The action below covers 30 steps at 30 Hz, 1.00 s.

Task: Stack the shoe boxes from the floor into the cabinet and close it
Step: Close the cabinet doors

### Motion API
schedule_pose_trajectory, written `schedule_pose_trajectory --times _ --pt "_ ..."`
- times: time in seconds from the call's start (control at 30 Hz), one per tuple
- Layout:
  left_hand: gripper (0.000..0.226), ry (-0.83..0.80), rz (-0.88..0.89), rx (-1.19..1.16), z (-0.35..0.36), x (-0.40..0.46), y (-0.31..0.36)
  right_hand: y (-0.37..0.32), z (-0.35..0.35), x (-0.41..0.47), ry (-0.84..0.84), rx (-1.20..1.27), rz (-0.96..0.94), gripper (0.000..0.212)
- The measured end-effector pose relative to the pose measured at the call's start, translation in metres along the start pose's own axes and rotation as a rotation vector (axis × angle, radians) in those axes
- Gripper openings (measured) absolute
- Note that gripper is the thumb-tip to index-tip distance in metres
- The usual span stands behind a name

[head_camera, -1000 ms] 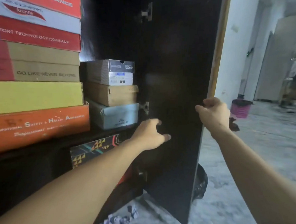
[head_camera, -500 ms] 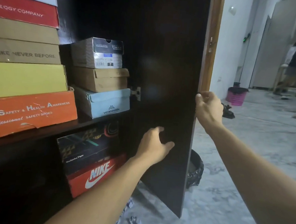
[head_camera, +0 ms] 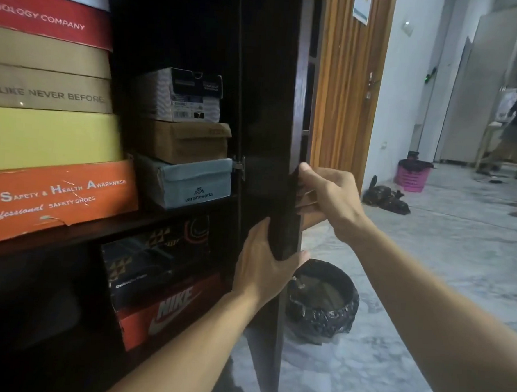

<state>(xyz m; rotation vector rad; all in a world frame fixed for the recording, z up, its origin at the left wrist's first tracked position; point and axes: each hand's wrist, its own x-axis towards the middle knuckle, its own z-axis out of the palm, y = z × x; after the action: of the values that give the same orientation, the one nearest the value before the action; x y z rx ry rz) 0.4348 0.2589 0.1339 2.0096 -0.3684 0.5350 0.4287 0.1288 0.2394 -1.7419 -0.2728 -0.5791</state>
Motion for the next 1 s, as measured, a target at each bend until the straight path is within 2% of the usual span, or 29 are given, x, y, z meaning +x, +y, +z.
schedule_pose_trajectory --times 0.13,0.2,0.27,0.4,0.57,0.8,0.93,1.0 --pt "0.053 0.103 -0.016 -0.032 -0.023 -0.001 -0.015 -0.003 0.031 -0.005 -0.175 0.059 -0.007 0.037" --pt "0.037 0.144 -0.071 -0.042 -0.038 0.001 -0.023 0.001 0.048 -0.004 -0.209 0.006 -0.011 0.034" --pt "0.031 0.191 -0.133 -0.039 -0.053 0.005 -0.032 0.006 0.067 -0.003 -0.206 -0.080 -0.045 0.030" --pt "0.037 0.318 -0.260 -0.036 -0.077 0.011 -0.053 0.016 0.108 -0.006 -0.149 -0.134 -0.104 0.031" --pt "0.034 0.416 -0.339 0.013 -0.097 0.013 -0.079 0.019 0.142 -0.007 -0.202 -0.050 -0.122 0.040" --pt "0.034 0.461 -0.409 0.006 -0.102 0.005 -0.122 0.039 0.162 0.003 -0.295 -0.272 -0.214 0.067" --pt "0.054 0.486 -0.323 0.175 -0.099 -0.004 -0.135 0.047 0.166 0.009 -0.377 -0.464 -0.275 0.079" --pt "0.066 0.539 -0.189 0.325 -0.098 -0.011 -0.131 0.053 0.168 0.011 -0.398 -0.539 -0.315 0.089"
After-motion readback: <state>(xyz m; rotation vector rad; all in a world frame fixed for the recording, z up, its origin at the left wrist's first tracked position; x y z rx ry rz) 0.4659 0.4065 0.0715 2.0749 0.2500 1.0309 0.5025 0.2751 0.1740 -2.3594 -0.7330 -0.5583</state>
